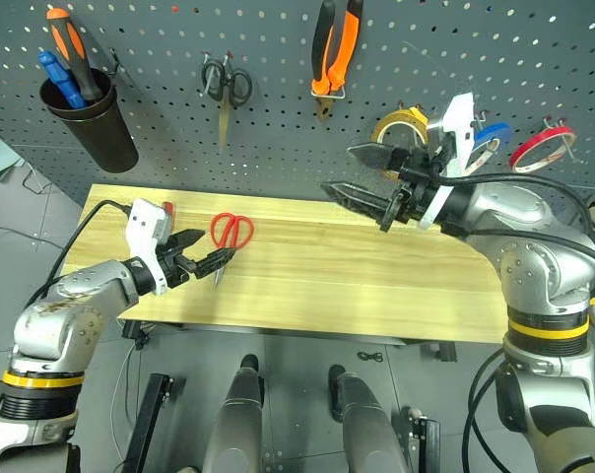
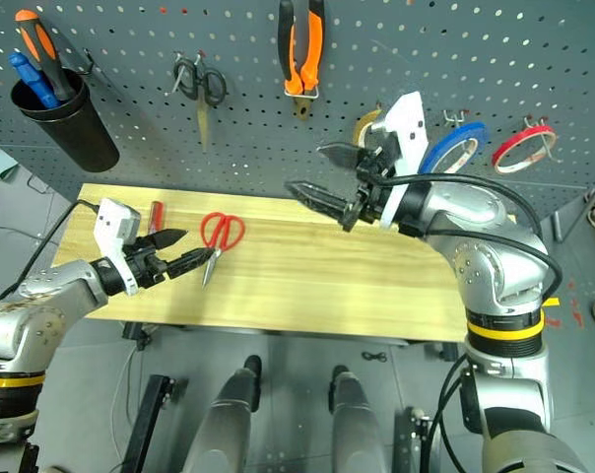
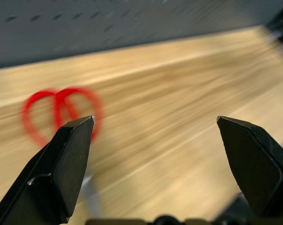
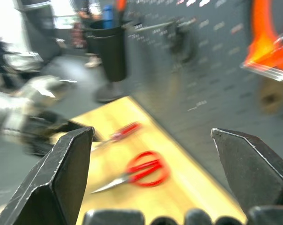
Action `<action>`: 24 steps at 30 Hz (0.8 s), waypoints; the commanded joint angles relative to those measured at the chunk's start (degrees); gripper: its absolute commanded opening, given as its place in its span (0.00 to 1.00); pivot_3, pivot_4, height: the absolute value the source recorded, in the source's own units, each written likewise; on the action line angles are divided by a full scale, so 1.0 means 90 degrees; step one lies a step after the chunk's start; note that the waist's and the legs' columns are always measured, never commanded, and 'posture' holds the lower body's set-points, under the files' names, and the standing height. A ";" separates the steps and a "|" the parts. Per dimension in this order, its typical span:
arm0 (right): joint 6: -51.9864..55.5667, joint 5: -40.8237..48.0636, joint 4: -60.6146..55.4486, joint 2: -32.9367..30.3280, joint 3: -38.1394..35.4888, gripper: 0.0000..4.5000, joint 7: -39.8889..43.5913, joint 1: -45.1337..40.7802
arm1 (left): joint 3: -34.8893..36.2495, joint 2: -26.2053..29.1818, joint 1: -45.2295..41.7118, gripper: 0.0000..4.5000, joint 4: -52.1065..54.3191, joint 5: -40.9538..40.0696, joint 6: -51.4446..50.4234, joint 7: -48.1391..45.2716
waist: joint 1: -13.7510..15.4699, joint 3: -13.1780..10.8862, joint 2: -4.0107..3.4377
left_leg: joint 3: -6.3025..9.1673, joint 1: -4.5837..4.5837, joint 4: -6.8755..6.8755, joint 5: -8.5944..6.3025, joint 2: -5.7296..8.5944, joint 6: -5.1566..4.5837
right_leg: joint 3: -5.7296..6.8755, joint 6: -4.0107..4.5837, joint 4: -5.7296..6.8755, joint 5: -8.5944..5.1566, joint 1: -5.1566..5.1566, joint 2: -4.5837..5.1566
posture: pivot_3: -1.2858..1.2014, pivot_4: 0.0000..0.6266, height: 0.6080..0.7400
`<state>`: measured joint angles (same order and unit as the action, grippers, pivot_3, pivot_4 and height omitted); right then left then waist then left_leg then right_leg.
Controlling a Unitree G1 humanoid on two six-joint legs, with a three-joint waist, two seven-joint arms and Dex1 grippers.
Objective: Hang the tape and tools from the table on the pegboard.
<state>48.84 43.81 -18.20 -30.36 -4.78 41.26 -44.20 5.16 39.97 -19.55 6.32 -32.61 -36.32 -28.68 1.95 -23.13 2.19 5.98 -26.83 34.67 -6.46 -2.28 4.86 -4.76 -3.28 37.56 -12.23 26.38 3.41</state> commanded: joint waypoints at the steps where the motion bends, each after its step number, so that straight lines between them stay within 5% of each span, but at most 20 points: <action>1: 0.0335 0.0730 -0.0613 -0.0085 -0.0186 0.99 0.0151 0.0094 | -0.0268 -0.0349 0.0014 1.00 -0.0183 0.0739 0.0149 0.0553 | 0.0004 0.0000 0.0000 | 0.0000 -0.0001 0.0002 0.0000 0.0001 0.0000 | 0.0000 0.0000 0.0001 0.0000 0.0000 0.0000 | 0.57 0.56 1.00; 13: -0.1043 -0.0773 -0.0737 -0.0694 0.1200 0.99 0.1300 0.1264 | -0.0873 -0.1392 -0.0703 1.00 -0.1655 0.2365 -0.0024 0.1562 | -0.0025 0.0005 0.0006 | 0.0000 -0.0010 0.0023 0.0003 0.0004 -0.0008 | 0.0010 -0.0009 0.0009 0.0001 -0.0003 0.0004 | 0.56 0.57 1.00; 24: -0.1784 -0.1191 -0.0491 -0.0981 0.1077 0.99 0.1751 0.1784 | -0.1104 -0.1921 -0.1340 1.00 -0.2868 0.3070 -0.0119 0.1649 | -0.0125 0.0015 0.0012 | 0.0002 -0.0007 0.0029 0.0006 0.0006 -0.0012 | 0.0015 -0.0010 0.0016 0.0002 -0.0011 0.0008 | 0.56 0.57 1.00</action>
<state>35.00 33.62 -21.72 -38.84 6.49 56.33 -28.40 -3.66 23.07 -32.50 -18.37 -6.51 -36.13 -13.86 0.82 -23.00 2.29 6.00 -26.86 34.92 -6.40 -2.24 4.75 -4.63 -3.36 37.70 -12.21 26.25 3.48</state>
